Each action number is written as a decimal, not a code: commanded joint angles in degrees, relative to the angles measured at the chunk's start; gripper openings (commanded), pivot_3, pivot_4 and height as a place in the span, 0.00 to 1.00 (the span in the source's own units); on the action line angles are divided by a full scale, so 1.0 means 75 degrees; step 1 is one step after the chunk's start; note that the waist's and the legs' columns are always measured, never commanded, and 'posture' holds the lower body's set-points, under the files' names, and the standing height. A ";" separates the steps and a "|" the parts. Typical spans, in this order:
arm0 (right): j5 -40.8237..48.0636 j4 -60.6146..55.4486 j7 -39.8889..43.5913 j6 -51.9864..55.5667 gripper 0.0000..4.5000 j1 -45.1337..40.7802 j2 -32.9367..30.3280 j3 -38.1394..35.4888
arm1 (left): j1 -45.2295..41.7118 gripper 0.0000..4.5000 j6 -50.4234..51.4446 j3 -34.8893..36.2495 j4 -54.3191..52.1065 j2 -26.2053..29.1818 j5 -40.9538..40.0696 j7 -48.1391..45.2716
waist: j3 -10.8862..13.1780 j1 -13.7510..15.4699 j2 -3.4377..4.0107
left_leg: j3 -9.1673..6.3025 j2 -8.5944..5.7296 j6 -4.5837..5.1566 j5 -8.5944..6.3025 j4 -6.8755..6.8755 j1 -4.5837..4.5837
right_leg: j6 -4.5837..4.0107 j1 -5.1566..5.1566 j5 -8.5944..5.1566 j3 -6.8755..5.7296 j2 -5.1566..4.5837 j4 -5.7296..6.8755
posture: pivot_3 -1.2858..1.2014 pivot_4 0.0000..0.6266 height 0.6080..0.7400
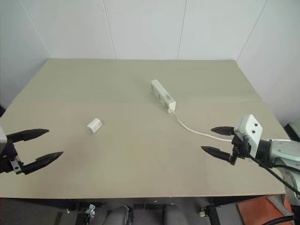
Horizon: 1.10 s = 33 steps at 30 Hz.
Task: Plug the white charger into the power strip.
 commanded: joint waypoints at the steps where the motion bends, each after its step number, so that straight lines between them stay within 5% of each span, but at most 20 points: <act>1: 0.0124 -0.0250 -0.0005 -0.0082 0.96 0.0004 -0.0118 -0.0255 | -0.0039 1.00 -0.0075 0.0058 -0.0144 0.0049 -0.0094 0.0006 | 0.0000 -0.0003 0.0000 | 0.0000 0.0000 0.0000 0.0000 0.0000 0.0001 | 0.0000 0.0000 0.0000 0.0000 0.0000 0.0000 | 0.52 0.24 1.00; 8: -0.0054 -0.0092 -0.0279 -0.0135 0.96 -0.0447 0.0085 0.0213 | -0.0078 1.00 -0.0057 -0.0032 -0.0278 -0.0020 -0.0168 0.0111 | 0.0000 -0.0024 0.0000 | 0.0001 0.0001 0.0000 0.0000 0.0000 0.0002 | 0.0000 0.0000 0.0000 0.0001 0.0001 0.0001 | 0.52 0.24 1.00; 16: -0.1239 0.1199 -0.1423 -0.0717 0.96 -0.2319 0.1606 0.1998 | -0.0680 1.00 0.0001 -0.0806 -0.0465 -0.0134 -0.0490 0.0540 | 0.0000 -0.0036 0.0000 | 0.0001 0.0002 0.0000 0.0000 0.0003 0.0007 | -0.0002 0.0000 0.0002 0.0004 0.0004 0.0008 | 0.52 0.24 1.00; 30: -0.4074 0.7333 -0.4633 -0.1413 0.96 -0.6029 0.4054 0.3701 | -0.0743 1.00 -0.0014 -0.0988 -0.0632 -0.0205 -0.0576 0.0782 | 0.0003 -0.0050 0.0006 | -0.0004 -0.0005 -0.0001 0.0000 -0.0002 -0.0016 | -0.0007 -0.0030 0.0005 0.0001 -0.0002 0.0010 | 0.52 0.24 1.00; 33: -0.4212 0.8026 -0.4659 -0.1762 0.77 -0.6275 0.4133 0.3760 | -0.0603 1.00 0.0020 -0.0928 -0.0818 -0.0292 -0.0642 0.0901 | 0.0002 -0.0060 0.0006 | -0.0002 -0.0003 -0.0001 0.0000 -0.0002 -0.0007 | -0.0008 -0.0023 0.0005 0.0003 -0.0003 0.0011 | 0.52 0.24 1.00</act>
